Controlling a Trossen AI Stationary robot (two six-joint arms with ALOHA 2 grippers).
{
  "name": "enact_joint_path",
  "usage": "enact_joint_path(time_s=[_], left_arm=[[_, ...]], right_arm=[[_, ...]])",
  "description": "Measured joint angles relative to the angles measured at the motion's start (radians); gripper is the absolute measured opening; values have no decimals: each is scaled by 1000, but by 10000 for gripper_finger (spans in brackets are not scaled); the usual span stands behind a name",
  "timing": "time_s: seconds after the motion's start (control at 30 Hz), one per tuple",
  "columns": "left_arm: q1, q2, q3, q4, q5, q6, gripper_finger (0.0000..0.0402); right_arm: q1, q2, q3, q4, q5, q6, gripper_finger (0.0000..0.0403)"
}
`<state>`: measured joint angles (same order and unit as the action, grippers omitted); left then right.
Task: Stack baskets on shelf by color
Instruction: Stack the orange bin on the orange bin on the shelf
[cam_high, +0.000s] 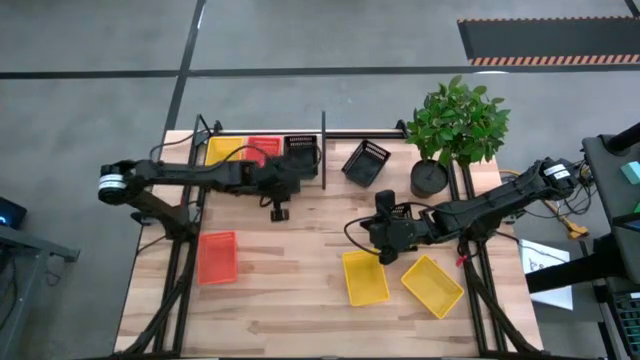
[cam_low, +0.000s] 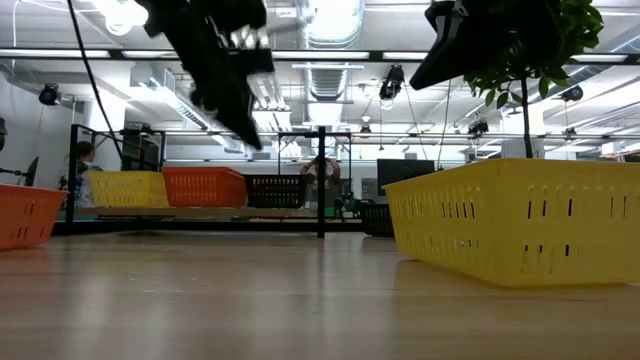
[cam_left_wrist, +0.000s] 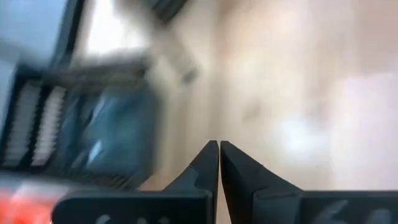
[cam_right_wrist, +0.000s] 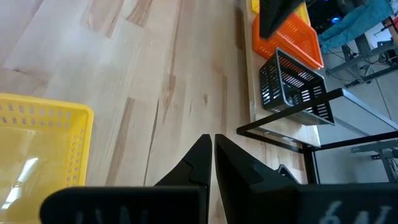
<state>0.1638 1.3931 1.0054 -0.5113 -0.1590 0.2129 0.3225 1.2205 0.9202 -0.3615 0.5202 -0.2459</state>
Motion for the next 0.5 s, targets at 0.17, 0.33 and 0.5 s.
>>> enact_joint_path(time_s=[0.17,0.33,0.5], left_arm=[[-168,-97,-11,116,71,62,0],[-279,-247,-17,115,-49,215,0],[-299,-396,-76,202,-517,74,0]], right_arm=[[-2,0,-16,2,-3,0,12],[-2,0,-22,1,-3,-6,12],[-2,0,-23,5,-3,-11,12]])
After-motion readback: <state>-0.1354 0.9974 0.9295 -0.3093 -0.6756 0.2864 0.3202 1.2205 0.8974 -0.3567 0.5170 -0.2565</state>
